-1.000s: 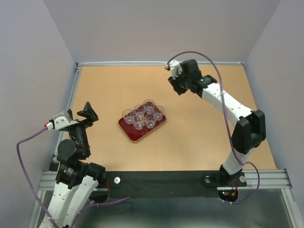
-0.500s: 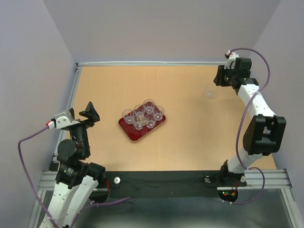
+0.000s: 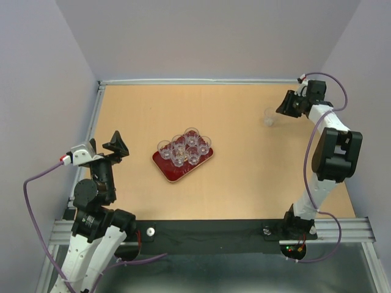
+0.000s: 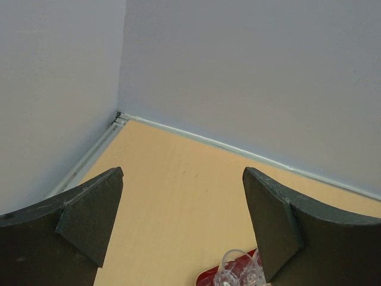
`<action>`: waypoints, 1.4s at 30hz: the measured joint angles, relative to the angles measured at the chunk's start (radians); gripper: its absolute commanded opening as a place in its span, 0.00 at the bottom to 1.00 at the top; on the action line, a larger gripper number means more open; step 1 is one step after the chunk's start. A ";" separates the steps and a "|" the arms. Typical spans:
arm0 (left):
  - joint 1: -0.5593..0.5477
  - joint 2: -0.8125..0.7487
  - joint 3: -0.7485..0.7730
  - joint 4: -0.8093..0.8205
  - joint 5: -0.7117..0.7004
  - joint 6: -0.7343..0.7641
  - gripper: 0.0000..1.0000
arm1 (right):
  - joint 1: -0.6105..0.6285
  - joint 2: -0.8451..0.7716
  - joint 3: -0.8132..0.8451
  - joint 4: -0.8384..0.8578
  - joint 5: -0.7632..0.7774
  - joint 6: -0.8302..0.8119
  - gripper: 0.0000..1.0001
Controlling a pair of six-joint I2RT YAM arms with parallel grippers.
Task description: Place the glasses into the tray
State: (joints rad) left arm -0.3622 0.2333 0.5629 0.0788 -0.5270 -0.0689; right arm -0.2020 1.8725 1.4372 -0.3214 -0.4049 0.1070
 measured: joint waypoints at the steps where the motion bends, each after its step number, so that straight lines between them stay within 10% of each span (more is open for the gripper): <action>1: 0.000 0.000 0.000 0.000 0.000 0.001 0.93 | 0.000 0.008 0.003 0.000 -0.004 0.005 0.41; 14: 0.000 0.000 0.000 0.000 0.001 0.002 0.93 | 0.000 0.105 0.055 0.009 -0.010 0.021 0.40; 26: 0.004 0.000 0.000 0.000 0.002 0.003 0.93 | 0.000 0.140 0.055 0.008 -0.008 -0.006 0.03; 42: 0.004 0.000 0.000 0.000 0.004 0.006 0.93 | 0.023 -0.048 -0.087 0.003 -0.269 -0.261 0.00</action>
State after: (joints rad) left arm -0.3580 0.2333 0.5629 0.0792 -0.5232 -0.0628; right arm -0.1795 1.8244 1.3499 -0.3187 -0.6735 -0.1535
